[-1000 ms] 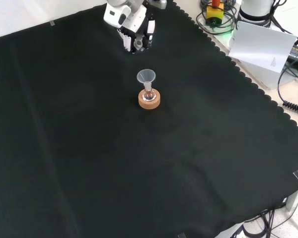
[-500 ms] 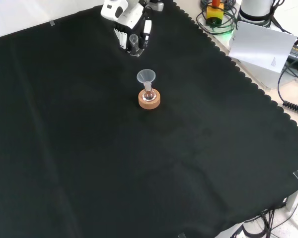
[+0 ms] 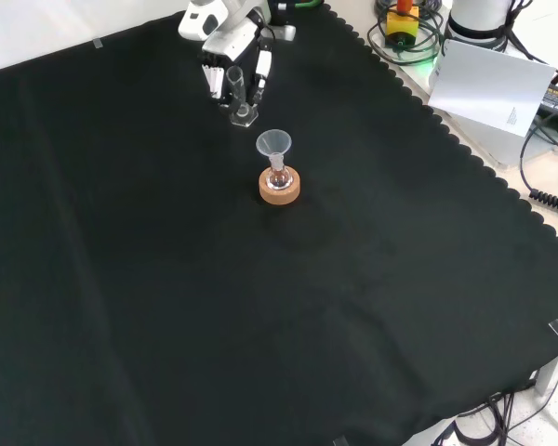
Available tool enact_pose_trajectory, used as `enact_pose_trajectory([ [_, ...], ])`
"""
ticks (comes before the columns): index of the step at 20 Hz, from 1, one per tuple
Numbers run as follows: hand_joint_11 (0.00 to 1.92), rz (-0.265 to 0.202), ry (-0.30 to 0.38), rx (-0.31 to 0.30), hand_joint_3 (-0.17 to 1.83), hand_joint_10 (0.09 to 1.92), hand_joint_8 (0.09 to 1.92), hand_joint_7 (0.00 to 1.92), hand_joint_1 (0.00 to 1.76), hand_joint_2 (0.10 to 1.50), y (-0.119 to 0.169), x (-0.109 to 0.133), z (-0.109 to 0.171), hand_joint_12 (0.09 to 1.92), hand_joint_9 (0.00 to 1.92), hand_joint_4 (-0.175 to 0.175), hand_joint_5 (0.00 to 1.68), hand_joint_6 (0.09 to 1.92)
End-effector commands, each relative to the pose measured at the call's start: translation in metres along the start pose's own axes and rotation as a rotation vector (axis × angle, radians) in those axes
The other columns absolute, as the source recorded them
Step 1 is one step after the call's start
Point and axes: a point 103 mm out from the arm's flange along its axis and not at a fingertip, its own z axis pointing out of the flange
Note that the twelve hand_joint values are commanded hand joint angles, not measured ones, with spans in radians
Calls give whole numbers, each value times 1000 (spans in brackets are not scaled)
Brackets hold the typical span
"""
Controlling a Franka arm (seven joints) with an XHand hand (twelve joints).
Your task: Put the graduated cylinder back on the table.
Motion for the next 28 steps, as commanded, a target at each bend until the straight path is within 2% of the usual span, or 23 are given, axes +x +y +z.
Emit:
enact_pose_trajectory([
  [1, 1255, -30, 91, -78, 0, 87, 1138, 913, 1242, 1159, 22, -20, 11, 732, 1470, -175, 881, 1148],
  [5, 1253, -44, 141, -125, 0, 87, 1138, 913, 1242, 1159, 31, -29, 17, 733, 1469, -175, 882, 1148],
  [8, 1246, -55, 170, -159, 4, 87, 717, 1049, 1156, 1168, 36, -34, 22, 732, 1466, -175, 882, 1166],
  [11, 1243, -61, 191, -178, 4, 87, 571, 1101, 1141, 1168, 40, -38, 26, 728, 1463, -175, 888, 1160],
  [21, 1229, -58, 241, -266, 4, 87, 528, 1106, 1138, 1168, 47, -46, 42, 724, 1451, -175, 889, 1160],
  [28, 1215, -62, 282, -288, 4, 87, 514, 1094, 1137, 1168, 53, -51, 51, 726, 1438, -175, 889, 1160],
])
